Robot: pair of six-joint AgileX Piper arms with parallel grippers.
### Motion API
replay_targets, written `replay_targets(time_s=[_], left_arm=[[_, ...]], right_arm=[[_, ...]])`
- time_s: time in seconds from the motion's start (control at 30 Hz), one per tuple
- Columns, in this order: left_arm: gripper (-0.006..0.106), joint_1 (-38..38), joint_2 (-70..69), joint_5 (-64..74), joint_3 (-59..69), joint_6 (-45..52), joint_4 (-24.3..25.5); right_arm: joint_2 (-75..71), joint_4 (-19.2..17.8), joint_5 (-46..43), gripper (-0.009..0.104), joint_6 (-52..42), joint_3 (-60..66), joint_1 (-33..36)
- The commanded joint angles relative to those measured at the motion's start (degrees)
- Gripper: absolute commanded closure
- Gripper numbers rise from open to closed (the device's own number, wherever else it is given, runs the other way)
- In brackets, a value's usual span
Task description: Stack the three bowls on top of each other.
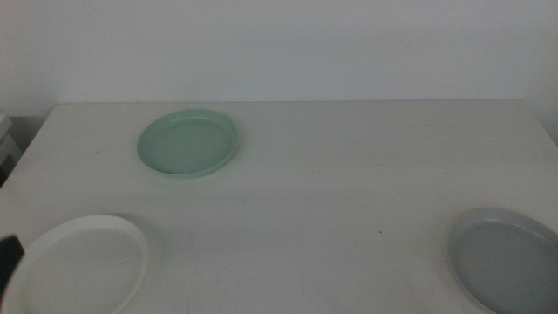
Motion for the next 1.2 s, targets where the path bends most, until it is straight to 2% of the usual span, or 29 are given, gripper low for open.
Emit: replay_targets(time_s=[0.0, 0.33, 0.5, 0.97, 1.17], left_arm=[[-0.005, 0.1, 5.4, -0.1, -7.1, -0.7, 0.4], [-0.005, 0.1, 30.0, 16.8, -34.9, -0.7, 2.8], [-0.005, 0.1, 38.6, 22.1, -43.5, -0.7, 3.0], [-0.005, 0.1, 52.4, 22.2, -45.0, -0.7, 3.9], [-0.005, 0.1, 58.8, 25.6, -45.0, -0.7, 7.1]], right_arm=[[-1.6, -0.5, -4.5, 0.038, -0.7, -1.6, -0.4], [-1.6, -0.5, -4.5, 0.038, -0.7, -1.6, -0.4], [-1.6, -0.5, -4.5, 0.038, -0.7, -1.6, -0.4], [-1.6, -0.5, -4.5, 0.038, -0.7, -1.6, -0.4], [-1.6, -0.5, -4.5, 0.038, -0.7, -1.6, -0.4]])
